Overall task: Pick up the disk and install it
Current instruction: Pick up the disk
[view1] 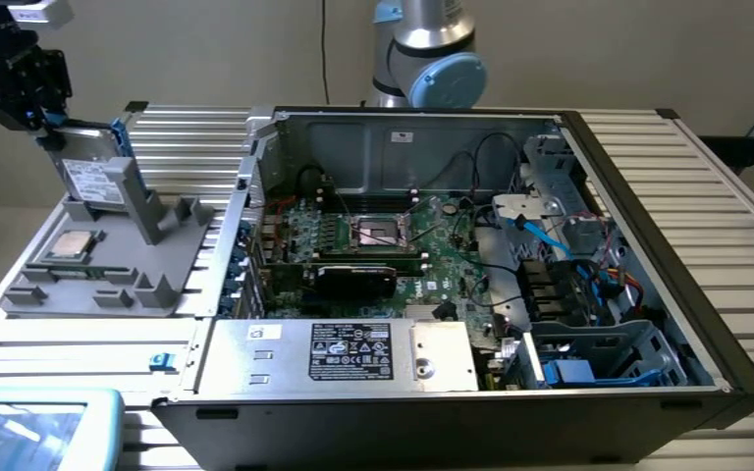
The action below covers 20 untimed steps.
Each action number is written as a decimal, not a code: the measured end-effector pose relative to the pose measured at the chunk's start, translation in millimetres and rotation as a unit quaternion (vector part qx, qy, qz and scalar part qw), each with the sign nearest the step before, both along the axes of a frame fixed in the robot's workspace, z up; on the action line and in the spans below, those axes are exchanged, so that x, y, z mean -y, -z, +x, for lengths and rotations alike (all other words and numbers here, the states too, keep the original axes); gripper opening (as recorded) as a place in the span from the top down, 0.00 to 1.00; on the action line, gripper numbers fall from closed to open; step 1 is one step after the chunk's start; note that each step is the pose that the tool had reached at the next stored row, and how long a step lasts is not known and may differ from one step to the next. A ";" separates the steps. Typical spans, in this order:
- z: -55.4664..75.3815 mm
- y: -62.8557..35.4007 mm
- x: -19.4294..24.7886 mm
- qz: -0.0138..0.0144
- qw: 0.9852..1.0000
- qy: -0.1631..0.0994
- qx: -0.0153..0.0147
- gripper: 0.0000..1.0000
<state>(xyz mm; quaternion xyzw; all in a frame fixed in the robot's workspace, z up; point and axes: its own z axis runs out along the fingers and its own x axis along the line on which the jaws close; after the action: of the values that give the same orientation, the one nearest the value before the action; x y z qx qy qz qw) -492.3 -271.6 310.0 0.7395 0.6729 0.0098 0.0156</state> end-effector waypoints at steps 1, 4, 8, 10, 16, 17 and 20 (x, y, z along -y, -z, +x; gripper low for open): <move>0.4 1.4 0.6 0.000 1.000 0.000 0.000 0.63; 2.3 4.5 2.2 0.000 1.000 0.000 -0.003 0.63; 3.7 6.7 3.1 0.000 1.000 0.001 -0.005 0.61; 4.0 7.1 3.4 0.000 1.000 0.001 -0.006 0.49; 4.3 7.7 3.5 0.000 1.000 0.004 -0.008 0.42; 4.3 7.7 3.5 0.000 1.000 0.004 -0.008 0.42; 4.3 7.7 3.5 0.000 1.000 0.004 -0.008 0.42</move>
<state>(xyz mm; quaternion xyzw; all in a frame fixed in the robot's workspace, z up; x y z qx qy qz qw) -488.0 -275.1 302.2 0.7423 0.6700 0.0035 0.0101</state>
